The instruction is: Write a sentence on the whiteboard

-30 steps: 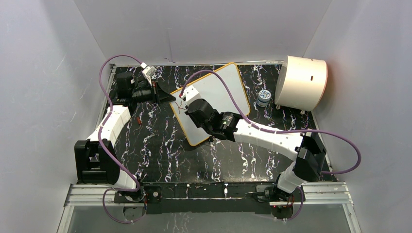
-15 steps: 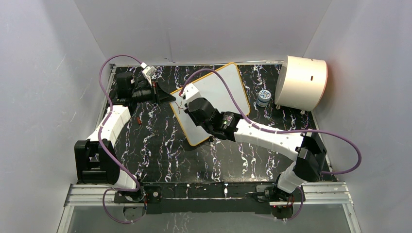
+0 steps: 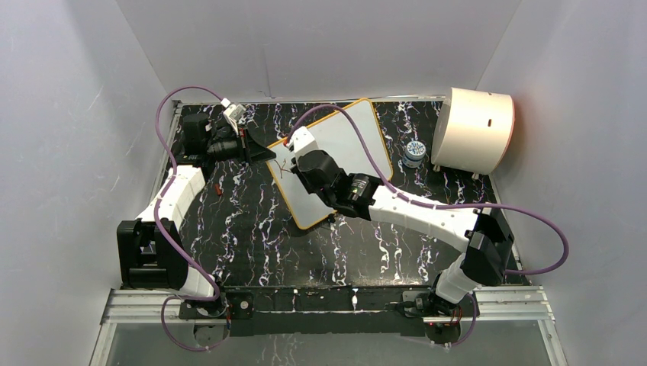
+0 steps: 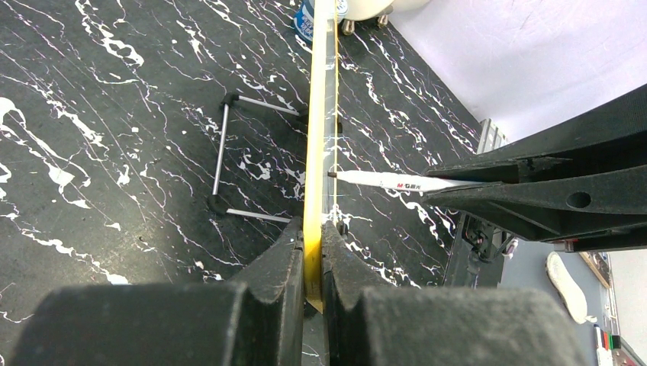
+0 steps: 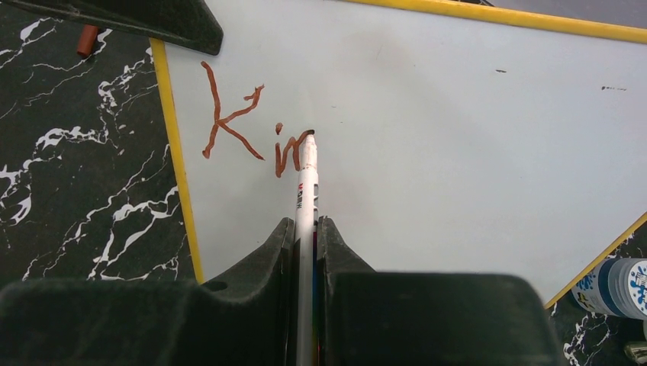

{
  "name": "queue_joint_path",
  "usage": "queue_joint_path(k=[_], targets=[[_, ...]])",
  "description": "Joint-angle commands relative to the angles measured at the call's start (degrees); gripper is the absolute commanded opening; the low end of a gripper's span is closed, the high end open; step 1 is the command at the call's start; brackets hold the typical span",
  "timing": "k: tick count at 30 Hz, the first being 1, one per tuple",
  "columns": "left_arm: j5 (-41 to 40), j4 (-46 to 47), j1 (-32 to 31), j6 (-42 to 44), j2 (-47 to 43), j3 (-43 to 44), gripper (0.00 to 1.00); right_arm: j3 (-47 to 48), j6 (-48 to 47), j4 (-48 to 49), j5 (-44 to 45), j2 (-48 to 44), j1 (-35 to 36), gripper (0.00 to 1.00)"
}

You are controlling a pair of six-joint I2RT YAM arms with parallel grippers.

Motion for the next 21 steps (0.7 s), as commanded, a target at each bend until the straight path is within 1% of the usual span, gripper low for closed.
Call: queue_joint_path(k=[1,21], targets=[[0.6,-6.5,-2.4,3.9,1.1,-1.2,0.0,-0.4,0.8,1.3,2.3,-2.4,-1.0,0.0],[0.4,-6.6,-2.4,4.0,1.3,-1.1,0.0,-0.7,2.9,-5.0,-0.7,-2.4,-1.1,0.0]])
